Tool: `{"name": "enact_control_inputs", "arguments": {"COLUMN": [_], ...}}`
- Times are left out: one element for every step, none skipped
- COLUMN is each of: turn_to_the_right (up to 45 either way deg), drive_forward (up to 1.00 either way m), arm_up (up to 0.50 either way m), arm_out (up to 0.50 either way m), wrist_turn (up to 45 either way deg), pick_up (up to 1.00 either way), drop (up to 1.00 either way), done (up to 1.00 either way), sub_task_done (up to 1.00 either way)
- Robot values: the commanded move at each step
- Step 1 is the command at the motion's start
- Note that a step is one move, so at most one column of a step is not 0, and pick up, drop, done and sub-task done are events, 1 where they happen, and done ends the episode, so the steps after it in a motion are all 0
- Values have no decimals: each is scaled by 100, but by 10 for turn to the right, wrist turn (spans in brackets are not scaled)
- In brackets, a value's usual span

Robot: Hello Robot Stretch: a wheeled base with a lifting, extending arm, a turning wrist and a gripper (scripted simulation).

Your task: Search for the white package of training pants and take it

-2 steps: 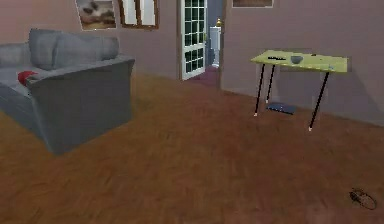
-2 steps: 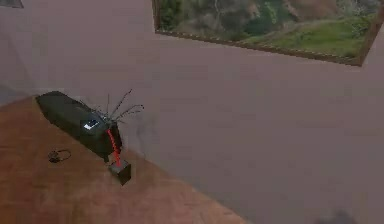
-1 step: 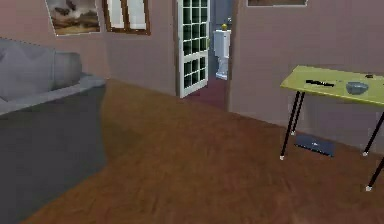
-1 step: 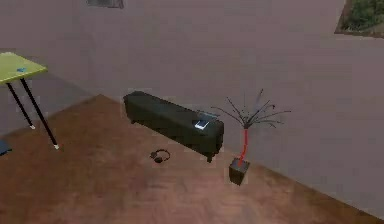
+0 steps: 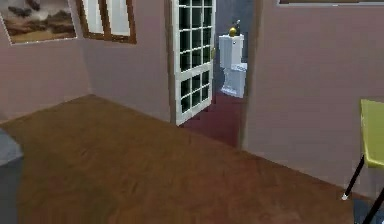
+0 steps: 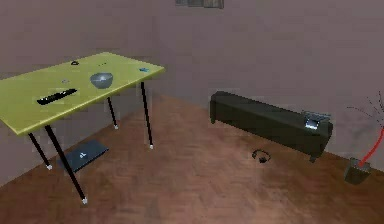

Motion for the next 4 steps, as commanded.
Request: {"name": "enact_control_inputs", "arguments": {"turn_to_the_right": [30, 0, 0, 450], "drive_forward": [0, 100, 100, 0], "arm_up": [0, 0, 0, 0], "arm_out": [0, 0, 0, 0], "wrist_turn": [0, 0, 0, 0], "pick_up": [0, 0, 0, 0], "drop": [0, 0, 0, 0], "done": [0, 0, 0, 0], "sub_task_done": [0, 0, 0, 0]}}
